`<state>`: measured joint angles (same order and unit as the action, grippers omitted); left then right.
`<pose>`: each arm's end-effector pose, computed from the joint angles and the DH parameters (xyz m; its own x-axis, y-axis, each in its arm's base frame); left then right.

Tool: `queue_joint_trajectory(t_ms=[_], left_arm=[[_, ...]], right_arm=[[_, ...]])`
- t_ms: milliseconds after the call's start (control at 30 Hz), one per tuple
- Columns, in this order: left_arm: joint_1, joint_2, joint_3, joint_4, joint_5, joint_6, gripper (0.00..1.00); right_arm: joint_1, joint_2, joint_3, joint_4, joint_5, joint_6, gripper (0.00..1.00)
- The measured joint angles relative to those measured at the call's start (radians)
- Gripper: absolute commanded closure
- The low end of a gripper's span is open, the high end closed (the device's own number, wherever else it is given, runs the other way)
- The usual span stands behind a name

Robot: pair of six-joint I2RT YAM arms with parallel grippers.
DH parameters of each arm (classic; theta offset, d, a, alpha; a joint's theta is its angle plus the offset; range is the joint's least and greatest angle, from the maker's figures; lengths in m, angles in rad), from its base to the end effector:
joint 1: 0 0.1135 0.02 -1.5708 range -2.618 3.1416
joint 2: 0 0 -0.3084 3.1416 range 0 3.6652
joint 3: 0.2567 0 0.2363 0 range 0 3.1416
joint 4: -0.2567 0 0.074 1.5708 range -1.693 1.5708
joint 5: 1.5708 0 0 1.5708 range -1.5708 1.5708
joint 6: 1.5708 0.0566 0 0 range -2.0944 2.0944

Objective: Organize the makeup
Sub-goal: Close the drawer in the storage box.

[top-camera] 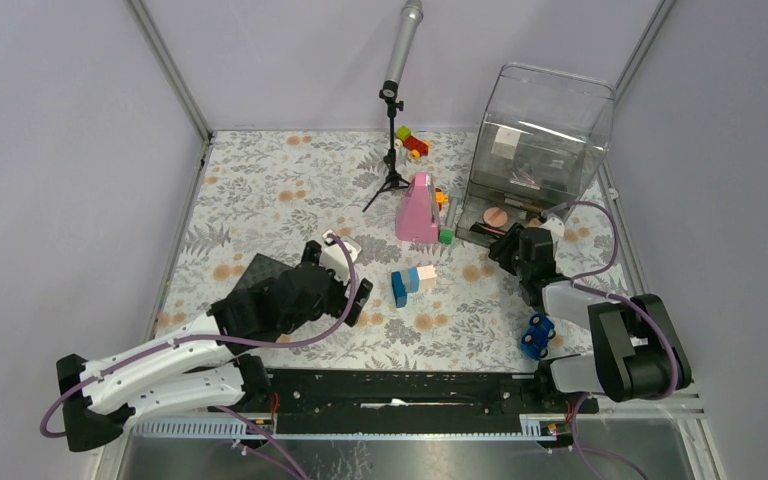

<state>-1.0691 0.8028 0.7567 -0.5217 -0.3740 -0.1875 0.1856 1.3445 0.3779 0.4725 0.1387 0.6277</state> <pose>0.0872 -0.1160 0.3166 -0.3786 0.3295 -0.8649 0.6081 0.7930 0.0359 0.2418 0.0374 0.1983 -0.4143 0.5140 -0.7511 0.2226 0.8574 0.4640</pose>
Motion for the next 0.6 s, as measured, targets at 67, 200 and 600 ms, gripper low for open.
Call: queue_joint_trajectory(t_ms=[67, 200, 600], left_arm=[[0.003, 0.002, 0.0, 0.0, 0.002, 0.0, 0.02], [0.007, 0.011, 0.0, 0.001, 0.005, 0.001, 0.02], [0.017, 0.017, 0.0, 0.0, 0.013, 0.005, 0.02]], right_arm=[[0.001, 0.014, 0.001, 0.026, 0.025, 0.007, 0.42], [0.002, 0.058, 0.013, 0.056, 0.066, 0.014, 0.42], [0.002, 0.13, 0.045, 0.176, 0.191, 0.029, 0.41]])
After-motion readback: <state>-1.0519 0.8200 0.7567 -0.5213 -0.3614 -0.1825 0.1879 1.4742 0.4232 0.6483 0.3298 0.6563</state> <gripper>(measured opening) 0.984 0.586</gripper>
